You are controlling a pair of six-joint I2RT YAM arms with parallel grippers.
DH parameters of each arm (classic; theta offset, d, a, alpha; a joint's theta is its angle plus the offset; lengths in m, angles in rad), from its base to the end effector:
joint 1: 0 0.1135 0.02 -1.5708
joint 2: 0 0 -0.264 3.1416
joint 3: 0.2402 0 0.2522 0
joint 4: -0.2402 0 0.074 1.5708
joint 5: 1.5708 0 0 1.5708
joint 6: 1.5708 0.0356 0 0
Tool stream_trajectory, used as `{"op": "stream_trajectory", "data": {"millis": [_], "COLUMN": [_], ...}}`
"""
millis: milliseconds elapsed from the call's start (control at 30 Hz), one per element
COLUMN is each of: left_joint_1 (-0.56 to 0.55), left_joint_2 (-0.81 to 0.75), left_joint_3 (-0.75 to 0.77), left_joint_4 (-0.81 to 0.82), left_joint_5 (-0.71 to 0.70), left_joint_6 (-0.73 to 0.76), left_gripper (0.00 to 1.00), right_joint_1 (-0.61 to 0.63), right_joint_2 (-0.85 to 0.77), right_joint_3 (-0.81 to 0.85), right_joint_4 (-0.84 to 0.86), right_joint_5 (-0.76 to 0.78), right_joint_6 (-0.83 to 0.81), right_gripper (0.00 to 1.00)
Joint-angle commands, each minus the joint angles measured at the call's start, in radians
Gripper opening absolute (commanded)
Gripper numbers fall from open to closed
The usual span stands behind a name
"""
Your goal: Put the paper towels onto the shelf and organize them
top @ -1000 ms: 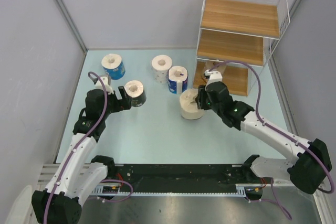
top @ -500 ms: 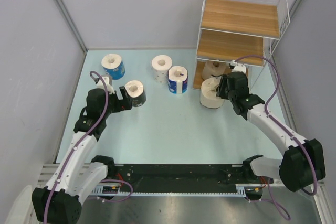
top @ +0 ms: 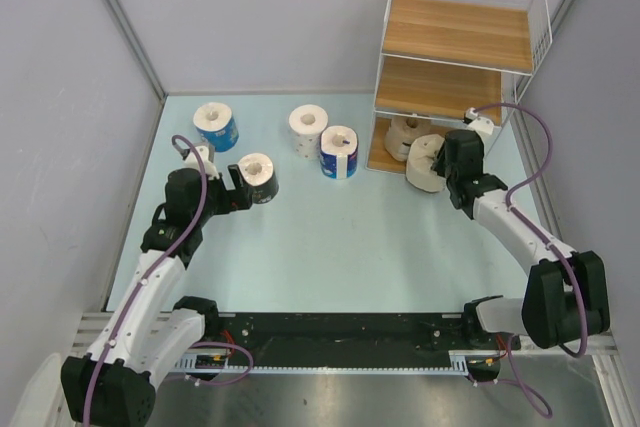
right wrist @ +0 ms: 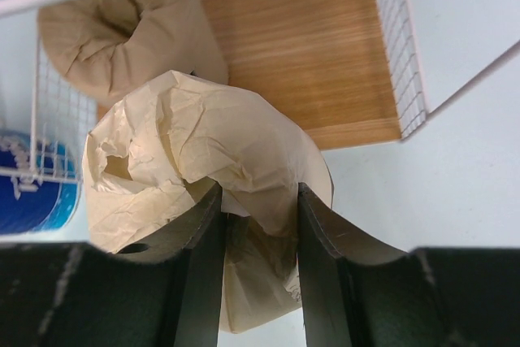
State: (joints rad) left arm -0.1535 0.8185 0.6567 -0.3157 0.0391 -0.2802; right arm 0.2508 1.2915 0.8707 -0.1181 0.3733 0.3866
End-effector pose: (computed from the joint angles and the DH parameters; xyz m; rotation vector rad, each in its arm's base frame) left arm 0.1859 -0.0302 0.2756 -0.1060 2.0594 -0.3093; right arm 0.2815 0.0587 0.2670 0.3594 2.0375 -0.0033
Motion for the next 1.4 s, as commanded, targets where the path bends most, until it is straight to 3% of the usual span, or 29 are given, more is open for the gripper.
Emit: {"op": "stream_trajectory", "data": {"millis": [0,633,1167,1233,1267,1367], "left_joint_1": [0.009,0.009,0.009,0.009,0.011,0.011], "left_joint_2": [0.004,0.033,0.021,0.019,0.019,0.019], "left_joint_3": [0.017,0.012,0.009,0.009,0.009,0.008], "left_joint_4": [0.032,0.041,0.036,0.033,0.035,0.035], "left_joint_5": [0.03,0.061,0.048,0.048,0.05,0.051], "left_joint_6": [-0.004,-0.007,-0.008,-0.007,-0.007,-0.007], "left_gripper": [1.0,1.0,1.0,1.0,1.0,1.0], "right_joint_1": [-0.008,-0.061,-0.068,-0.07,-0.071,-0.071], "right_joint_2": [0.029,0.17,0.284,0.287,0.285,0.278], "right_joint_3": [0.007,-0.082,-0.088,-0.088,-0.088,-0.088], "right_joint_4": [0.164,0.56,0.722,0.718,0.713,0.687], "right_joint_5": [0.174,0.26,0.237,0.23,0.22,0.214], "right_joint_6": [0.037,0.061,0.024,0.024,0.024,0.024], "right_gripper": [0.14,0.13,0.12,0.16,0.28,0.5]}}
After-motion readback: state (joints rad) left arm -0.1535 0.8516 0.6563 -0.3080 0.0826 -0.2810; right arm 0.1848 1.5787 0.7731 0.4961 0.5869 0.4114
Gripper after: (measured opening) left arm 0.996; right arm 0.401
